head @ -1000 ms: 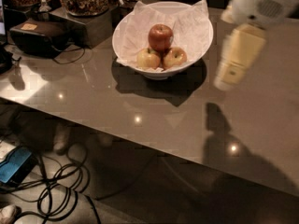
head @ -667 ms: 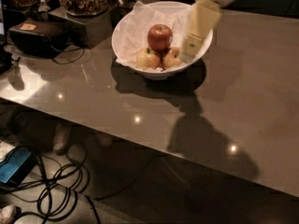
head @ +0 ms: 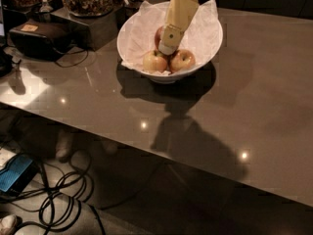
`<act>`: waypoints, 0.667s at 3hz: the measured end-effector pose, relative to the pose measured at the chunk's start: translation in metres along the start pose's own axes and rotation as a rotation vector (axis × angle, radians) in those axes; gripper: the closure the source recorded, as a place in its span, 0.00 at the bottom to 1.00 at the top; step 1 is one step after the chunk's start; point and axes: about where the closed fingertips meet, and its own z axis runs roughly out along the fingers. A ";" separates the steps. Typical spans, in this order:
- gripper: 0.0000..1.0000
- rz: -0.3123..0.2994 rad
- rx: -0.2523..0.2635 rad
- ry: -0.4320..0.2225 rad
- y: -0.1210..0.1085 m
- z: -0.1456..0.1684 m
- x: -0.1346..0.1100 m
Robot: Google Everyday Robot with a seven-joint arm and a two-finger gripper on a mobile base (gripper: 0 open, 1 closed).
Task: Pick apple from white bowl
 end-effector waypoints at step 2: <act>0.00 0.141 0.037 -0.014 -0.049 0.031 -0.035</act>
Offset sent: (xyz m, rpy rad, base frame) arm 0.0941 0.0333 -0.0068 0.0647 0.0395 -0.2416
